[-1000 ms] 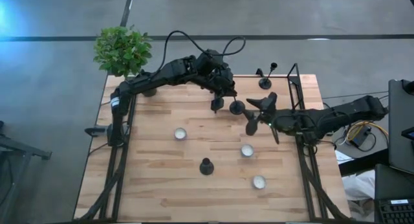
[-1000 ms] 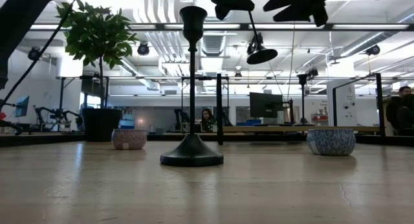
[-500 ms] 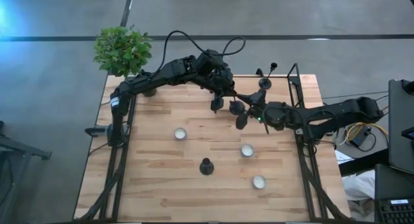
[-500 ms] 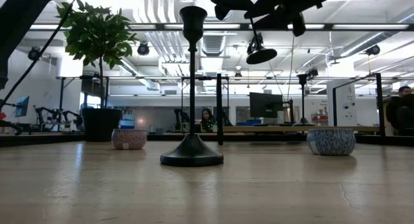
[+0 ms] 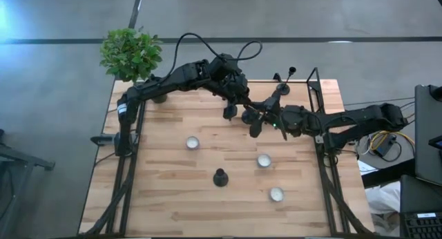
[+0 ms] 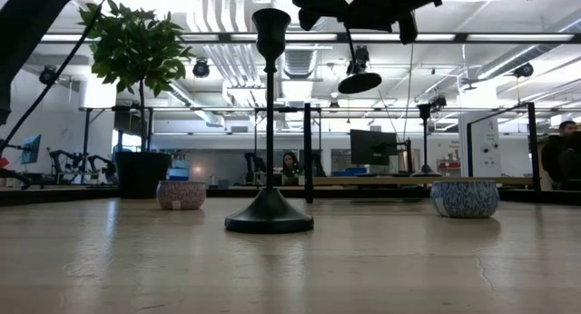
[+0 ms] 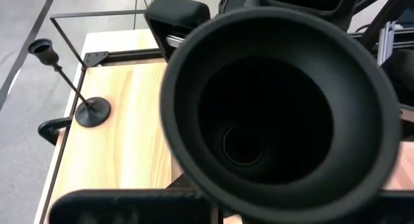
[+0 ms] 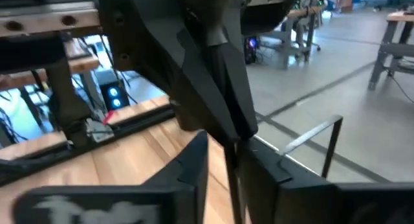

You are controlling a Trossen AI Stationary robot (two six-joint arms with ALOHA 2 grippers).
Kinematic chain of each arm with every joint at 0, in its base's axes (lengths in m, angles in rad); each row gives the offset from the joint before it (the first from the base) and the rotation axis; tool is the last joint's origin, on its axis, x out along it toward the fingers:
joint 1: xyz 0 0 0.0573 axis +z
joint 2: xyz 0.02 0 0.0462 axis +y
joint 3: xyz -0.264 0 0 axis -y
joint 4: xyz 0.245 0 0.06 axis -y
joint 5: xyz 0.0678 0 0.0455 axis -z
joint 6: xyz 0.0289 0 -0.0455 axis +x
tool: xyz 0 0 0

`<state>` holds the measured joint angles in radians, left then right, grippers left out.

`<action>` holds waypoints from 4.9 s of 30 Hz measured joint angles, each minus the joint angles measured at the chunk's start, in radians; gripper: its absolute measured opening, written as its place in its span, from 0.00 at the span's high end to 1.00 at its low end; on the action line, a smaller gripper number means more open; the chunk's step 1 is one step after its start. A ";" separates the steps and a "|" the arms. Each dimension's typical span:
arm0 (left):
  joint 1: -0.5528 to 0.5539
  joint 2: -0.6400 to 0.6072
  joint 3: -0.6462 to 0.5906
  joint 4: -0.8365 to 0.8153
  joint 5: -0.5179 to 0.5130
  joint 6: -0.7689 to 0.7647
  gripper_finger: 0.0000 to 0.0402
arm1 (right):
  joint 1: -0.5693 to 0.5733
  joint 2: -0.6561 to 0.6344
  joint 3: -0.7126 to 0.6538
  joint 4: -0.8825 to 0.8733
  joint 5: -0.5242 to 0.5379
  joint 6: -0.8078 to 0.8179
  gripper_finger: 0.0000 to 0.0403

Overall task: Pick & Place candle stick holders
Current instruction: Put the bottom left black candle holder on the shelf

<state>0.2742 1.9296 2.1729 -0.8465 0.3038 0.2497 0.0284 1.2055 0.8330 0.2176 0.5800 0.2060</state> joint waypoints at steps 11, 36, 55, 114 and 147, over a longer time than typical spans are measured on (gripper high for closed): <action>0.002 0.000 -0.001 -0.003 -0.006 -0.003 0.95 | -0.019 0.038 0.117 -0.222 -0.006 -0.001 0.97; 0.046 -0.099 -0.005 -0.052 -0.006 0.011 0.59 | -0.020 -0.094 0.105 -0.329 0.125 -0.030 0.98; 0.052 -0.696 -0.960 0.801 -0.083 -0.041 0.59 | -0.065 -0.336 -0.243 -0.057 0.239 -0.084 0.98; 0.053 -0.896 -1.443 1.243 -0.212 -0.044 0.59 | -0.801 0.066 -0.510 0.572 -0.479 -0.190 0.98; 0.053 -0.896 -1.443 1.243 -0.212 -0.044 0.59 | -0.807 0.064 -0.577 0.636 -0.450 -0.173 0.98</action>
<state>0.3267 1.0340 0.7303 0.3962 0.0914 0.2054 -0.7788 1.2697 0.2558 0.8534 0.1303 0.0334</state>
